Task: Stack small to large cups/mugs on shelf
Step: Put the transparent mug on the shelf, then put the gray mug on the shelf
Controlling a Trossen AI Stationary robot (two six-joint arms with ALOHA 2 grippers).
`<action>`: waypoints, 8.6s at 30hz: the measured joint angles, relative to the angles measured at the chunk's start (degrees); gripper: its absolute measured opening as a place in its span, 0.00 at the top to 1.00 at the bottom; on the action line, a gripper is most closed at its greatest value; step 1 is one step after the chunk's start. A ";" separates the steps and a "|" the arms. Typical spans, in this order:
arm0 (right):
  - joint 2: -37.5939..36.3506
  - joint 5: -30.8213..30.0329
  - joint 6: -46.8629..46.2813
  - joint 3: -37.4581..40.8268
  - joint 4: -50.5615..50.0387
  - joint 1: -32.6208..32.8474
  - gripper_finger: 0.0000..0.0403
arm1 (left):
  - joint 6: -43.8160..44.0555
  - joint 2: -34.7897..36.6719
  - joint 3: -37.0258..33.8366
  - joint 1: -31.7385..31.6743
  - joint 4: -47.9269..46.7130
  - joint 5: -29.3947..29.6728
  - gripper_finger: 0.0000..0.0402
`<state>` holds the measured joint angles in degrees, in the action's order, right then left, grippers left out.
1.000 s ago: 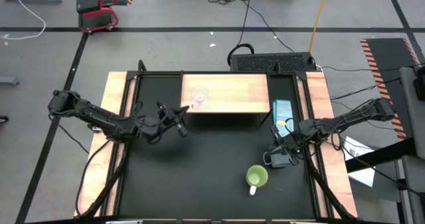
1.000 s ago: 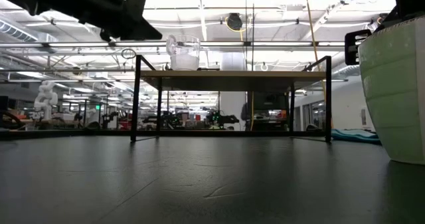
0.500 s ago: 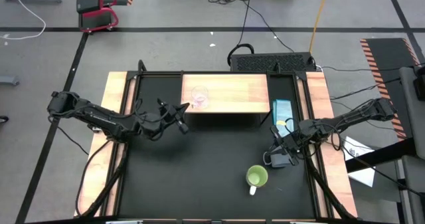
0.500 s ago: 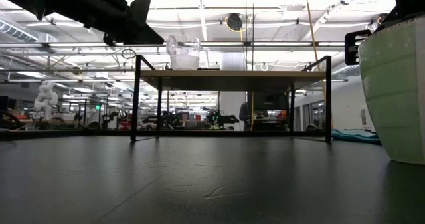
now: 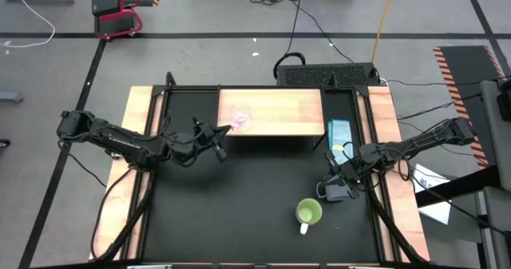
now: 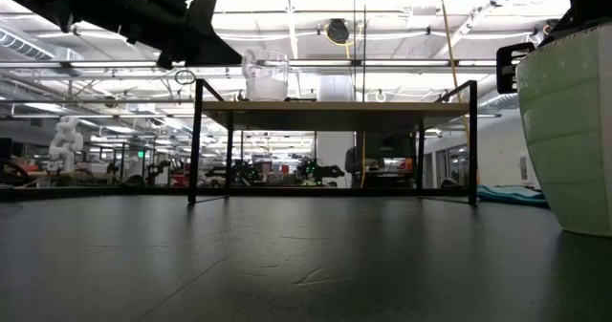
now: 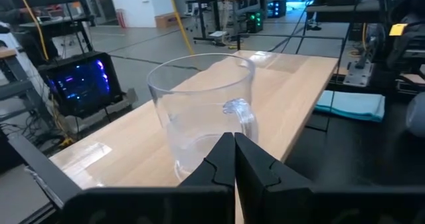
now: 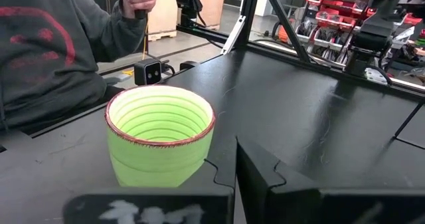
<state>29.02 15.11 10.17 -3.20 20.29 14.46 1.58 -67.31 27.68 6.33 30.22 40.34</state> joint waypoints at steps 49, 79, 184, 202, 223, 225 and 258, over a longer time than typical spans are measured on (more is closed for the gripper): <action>0.07 0.11 -1.77 2.38 5.75 0.00 1.00 | -0.35 -0.07 0.06 16.91 -11.82 -4.36 0.98; 0.07 3.00 -2.87 2.36 8.64 0.03 1.00 | 9.01 -0.07 -1.11 21.92 -18.70 -1.32 0.98; 35.58 -54.50 -67.39 -37.00 -63.16 56.39 1.00 | 10.03 -3.98 -1.09 21.83 -10.84 -3.26 0.98; 35.80 -53.83 -79.99 -36.98 -72.59 56.39 1.00 | 10.04 -3.96 -1.09 21.83 -10.67 -3.37 0.98; 43.30 -51.23 -73.79 -36.92 -69.09 54.01 1.00 | 10.12 -3.96 -1.09 21.85 -10.60 -3.42 0.98; 43.62 -52.51 -73.83 -36.92 -68.99 54.01 1.00 | 10.13 -3.96 -1.09 21.85 -10.60 -3.42 0.98; 43.78 -55.44 -81.62 -29.37 -59.33 47.38 1.00 | 10.58 -3.93 -1.11 21.83 -10.10 -3.42 0.98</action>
<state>72.79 -40.32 -71.44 -32.57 -39.03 61.84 12.16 -71.24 26.58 28.16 20.12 36.93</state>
